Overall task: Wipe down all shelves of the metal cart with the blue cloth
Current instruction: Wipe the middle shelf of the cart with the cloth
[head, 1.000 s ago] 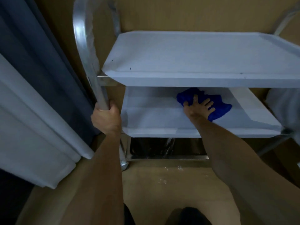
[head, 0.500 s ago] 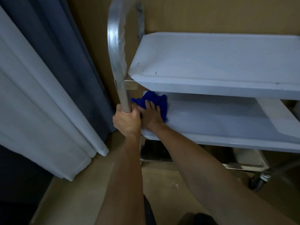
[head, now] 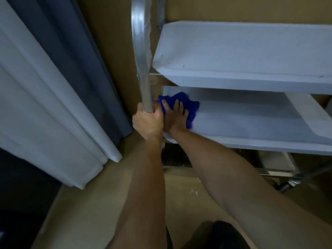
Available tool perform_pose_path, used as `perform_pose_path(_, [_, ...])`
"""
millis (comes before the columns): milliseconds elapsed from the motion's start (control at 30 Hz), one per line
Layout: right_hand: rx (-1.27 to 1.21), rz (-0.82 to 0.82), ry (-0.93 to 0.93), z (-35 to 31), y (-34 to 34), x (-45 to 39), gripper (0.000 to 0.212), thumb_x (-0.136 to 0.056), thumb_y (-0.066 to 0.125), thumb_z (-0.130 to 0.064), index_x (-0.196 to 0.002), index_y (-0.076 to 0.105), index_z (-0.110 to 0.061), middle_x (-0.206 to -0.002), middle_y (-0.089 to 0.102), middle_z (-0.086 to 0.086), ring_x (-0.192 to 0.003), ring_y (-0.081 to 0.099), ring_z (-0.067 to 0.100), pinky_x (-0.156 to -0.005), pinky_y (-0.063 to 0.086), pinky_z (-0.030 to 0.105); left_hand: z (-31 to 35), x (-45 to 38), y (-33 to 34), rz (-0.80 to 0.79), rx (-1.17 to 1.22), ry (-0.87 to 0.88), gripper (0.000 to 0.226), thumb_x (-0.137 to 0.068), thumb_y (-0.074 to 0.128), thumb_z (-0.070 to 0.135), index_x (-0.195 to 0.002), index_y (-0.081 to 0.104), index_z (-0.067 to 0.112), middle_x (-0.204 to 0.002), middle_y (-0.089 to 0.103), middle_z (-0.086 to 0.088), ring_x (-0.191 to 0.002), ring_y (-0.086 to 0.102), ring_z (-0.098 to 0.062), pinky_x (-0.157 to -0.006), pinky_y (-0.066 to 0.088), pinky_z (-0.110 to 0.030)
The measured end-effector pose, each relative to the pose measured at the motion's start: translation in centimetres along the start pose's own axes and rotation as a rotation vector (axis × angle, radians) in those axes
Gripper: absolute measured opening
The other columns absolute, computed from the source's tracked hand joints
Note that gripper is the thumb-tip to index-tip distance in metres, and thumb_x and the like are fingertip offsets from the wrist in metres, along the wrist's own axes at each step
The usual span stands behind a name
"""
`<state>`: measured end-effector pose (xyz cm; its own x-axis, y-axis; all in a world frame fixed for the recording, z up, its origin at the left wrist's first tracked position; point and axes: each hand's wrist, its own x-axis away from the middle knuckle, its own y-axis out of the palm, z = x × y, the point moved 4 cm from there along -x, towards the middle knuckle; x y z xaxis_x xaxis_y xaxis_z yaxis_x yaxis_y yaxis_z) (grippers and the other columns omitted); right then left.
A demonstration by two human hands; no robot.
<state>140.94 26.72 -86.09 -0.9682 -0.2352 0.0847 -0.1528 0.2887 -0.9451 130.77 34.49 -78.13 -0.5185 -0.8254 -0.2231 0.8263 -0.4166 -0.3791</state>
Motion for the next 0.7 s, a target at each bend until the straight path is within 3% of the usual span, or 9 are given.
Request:
perform_pose_path(133, [-0.04,0.046,0.0,-1.1,0.2,-4.9,0.064,-0.098,0.029,-0.061,-0.156,0.012,-0.041,-0.165,0.001,0.019,-0.151,-0.003,0.039,-0.118,0.003,0.057,-0.7,-0.5,0.5,0.035,0.021,0.008,0.036,-0.07,0.052,0.048,-0.074,0.059,0.014,-0.061,0.056,0.0,-0.06,0.057,-0.023,-0.058,0.045,-0.03])
perform_pose_path(233, [-0.017,0.1,-0.02,-1.3,-0.2,-6.3,0.055,-0.099,0.035,-0.053,-0.151,0.031,-0.036,-0.16,0.02,0.018,-0.147,0.015,0.038,-0.115,0.012,0.056,-0.5,-0.5,0.5,0.031,0.015,0.021,0.043,-0.069,0.048,0.054,-0.075,0.059,0.013,-0.059,0.055,0.002,-0.056,0.054,-0.018,-0.056,0.046,-0.029])
perform_pose_path(300, [-0.038,0.114,-0.038,-0.8,-0.7,-5.3,0.051,-0.1,0.034,-0.05,-0.148,0.038,-0.034,-0.156,0.03,0.016,-0.143,0.023,0.034,-0.114,0.016,0.053,-0.4,-0.3,0.5,0.035,-0.005,0.022,0.052,-0.066,0.04,0.059,-0.076,0.06,0.012,-0.061,0.058,-0.002,-0.059,0.057,-0.024,-0.059,0.049,-0.032])
perform_pose_path(433, [-0.04,0.12,0.002,1.6,-1.3,-0.1,0.051,-0.101,0.03,-0.05,-0.148,0.038,-0.032,-0.156,0.033,0.013,-0.143,0.027,0.031,-0.115,0.019,0.05,-0.4,0.0,0.4,0.07,-0.022,0.0,0.052,-0.069,0.042,0.054,-0.084,0.066,0.01,-0.076,0.068,-0.016,-0.076,0.065,-0.038,-0.07,0.053,-0.042])
perform_pose_path(567, [0.003,0.179,0.047,4.1,-1.8,7.6,0.048,-0.101,0.032,-0.049,-0.143,0.043,-0.028,-0.152,0.04,0.014,-0.14,0.032,0.032,-0.113,0.024,0.049,0.3,1.1,-0.1,0.063,-0.028,0.002,0.037,-0.081,0.053,0.042,-0.091,0.067,0.009,-0.086,0.07,-0.016,-0.083,0.066,-0.036,-0.076,0.052,-0.039])
perform_pose_path(700, [0.009,0.184,0.105,6.2,-2.0,11.6,0.053,-0.104,0.021,-0.052,-0.151,0.035,-0.03,-0.158,0.031,0.015,-0.146,0.024,0.033,-0.119,0.013,0.05,1.0,2.3,-0.9,0.006,-0.132,-0.053,0.036,-0.09,0.055,0.042,-0.104,0.059,0.01,-0.097,0.067,-0.012,-0.091,0.064,-0.029,-0.075,0.044,-0.034])
